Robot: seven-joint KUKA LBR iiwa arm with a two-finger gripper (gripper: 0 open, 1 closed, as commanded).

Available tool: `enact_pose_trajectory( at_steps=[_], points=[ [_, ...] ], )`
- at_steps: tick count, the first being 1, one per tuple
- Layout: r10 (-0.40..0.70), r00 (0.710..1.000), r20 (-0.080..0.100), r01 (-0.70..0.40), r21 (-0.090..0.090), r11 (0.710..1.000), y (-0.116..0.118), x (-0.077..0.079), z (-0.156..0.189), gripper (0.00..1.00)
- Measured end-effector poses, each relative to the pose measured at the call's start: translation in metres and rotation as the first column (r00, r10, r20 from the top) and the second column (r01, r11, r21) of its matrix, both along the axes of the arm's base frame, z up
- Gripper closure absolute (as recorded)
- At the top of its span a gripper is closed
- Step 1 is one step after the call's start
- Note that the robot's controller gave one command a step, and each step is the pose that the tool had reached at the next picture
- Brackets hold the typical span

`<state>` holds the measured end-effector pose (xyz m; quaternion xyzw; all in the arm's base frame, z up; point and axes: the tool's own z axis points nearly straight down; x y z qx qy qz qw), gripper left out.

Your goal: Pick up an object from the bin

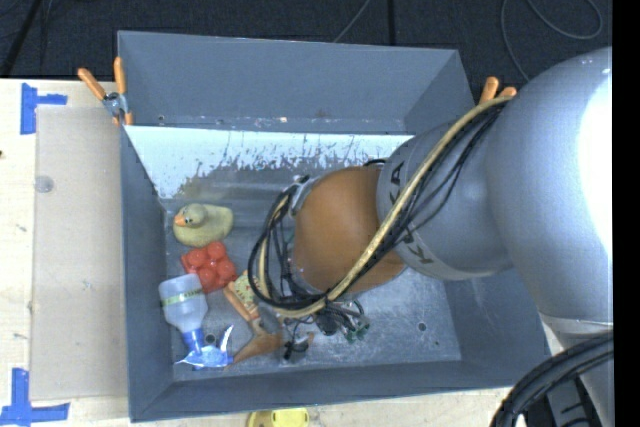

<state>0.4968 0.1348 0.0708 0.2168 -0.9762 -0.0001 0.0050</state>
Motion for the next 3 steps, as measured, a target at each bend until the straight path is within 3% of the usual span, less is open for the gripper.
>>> enact_pose_trajectory(
  at_steps=[1, 2, 3],
  points=[
    [0.022, 1.0, -0.008, -0.022, -0.001, 1.0, -0.003, 0.003, 0.04, 1.0],
    [0.016, 1.0, -0.003, -0.016, 0.0, 1.0, -0.008, -0.005, 0.094, 1.0],
    [0.021, 1.0, -0.004, -0.021, 0.0, 1.0, -0.002, 0.002, 0.079, 1.0]
  ],
)
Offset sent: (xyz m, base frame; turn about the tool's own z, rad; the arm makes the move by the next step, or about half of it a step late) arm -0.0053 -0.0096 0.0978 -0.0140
